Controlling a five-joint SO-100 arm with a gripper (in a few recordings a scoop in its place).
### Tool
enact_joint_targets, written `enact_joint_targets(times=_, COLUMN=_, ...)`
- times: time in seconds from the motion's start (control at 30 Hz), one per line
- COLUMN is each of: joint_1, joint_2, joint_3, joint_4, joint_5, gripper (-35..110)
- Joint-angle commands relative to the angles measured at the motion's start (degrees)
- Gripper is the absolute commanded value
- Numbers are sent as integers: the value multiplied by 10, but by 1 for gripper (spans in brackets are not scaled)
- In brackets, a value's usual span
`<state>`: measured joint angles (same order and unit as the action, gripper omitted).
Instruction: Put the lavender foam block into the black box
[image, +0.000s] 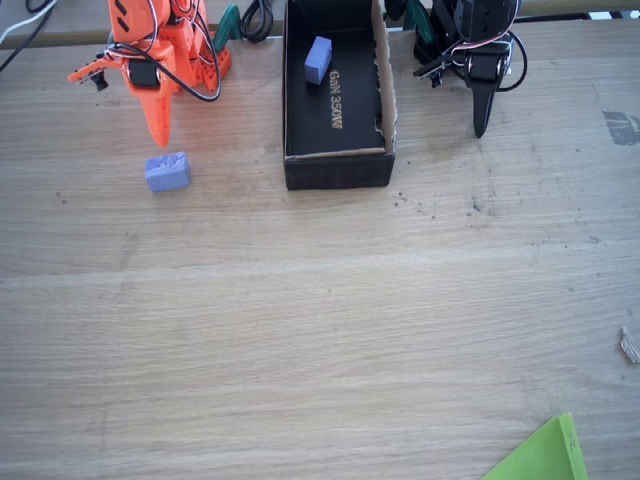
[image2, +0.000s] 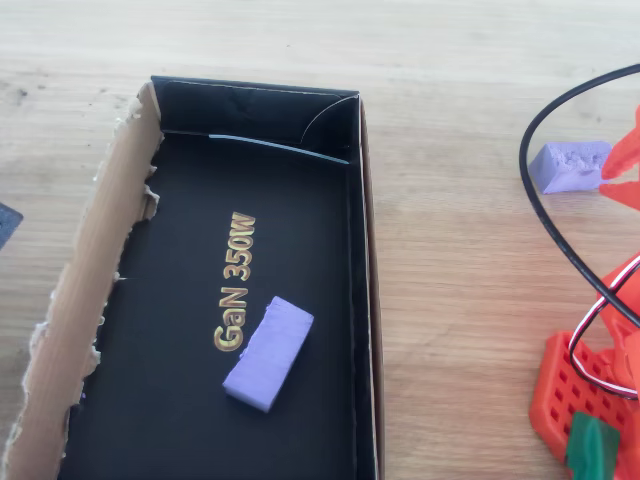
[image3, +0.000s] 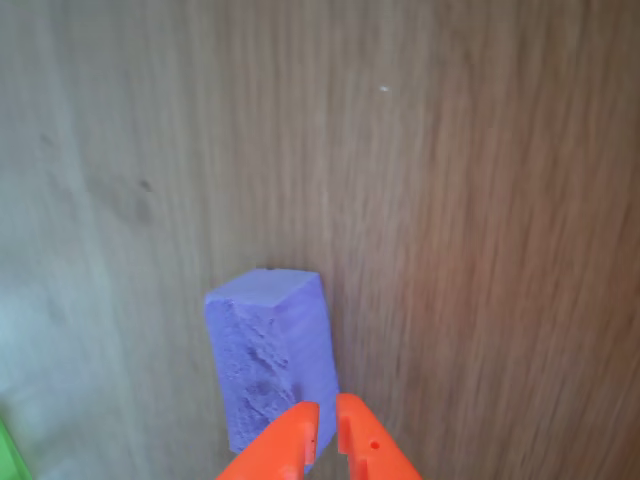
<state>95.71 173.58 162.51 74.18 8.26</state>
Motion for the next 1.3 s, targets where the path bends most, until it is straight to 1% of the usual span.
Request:
enact_joint_targets(times=0.0, joint_1=4, joint_2=5, joint_3=-29, joint_4=5, joint_5=10, gripper=0)
enact_joint_targets(times=0.23, joint_1=14, joint_2=-54, joint_3=-63, joint_4=19, joint_5=5, gripper=0)
enact_joint_targets(times=0.37, joint_1=18, joint_2=-53, joint_3=-63, joint_4=18, joint_5=-4, gripper=0)
enact_joint_targets(times=0.73, joint_1=21, joint_2=-127, joint_3=-69, joint_4=-35, joint_5=-12, gripper=0)
enact_joint_targets(times=0.93, joint_1=21, joint_2=-172, joint_3=-87, joint_4=-49, joint_5=-12, gripper=0)
enact_joint_targets(times=1.27, joint_1=24, joint_2=-200, joint_3=-106, joint_4=-55, joint_5=-14, gripper=0)
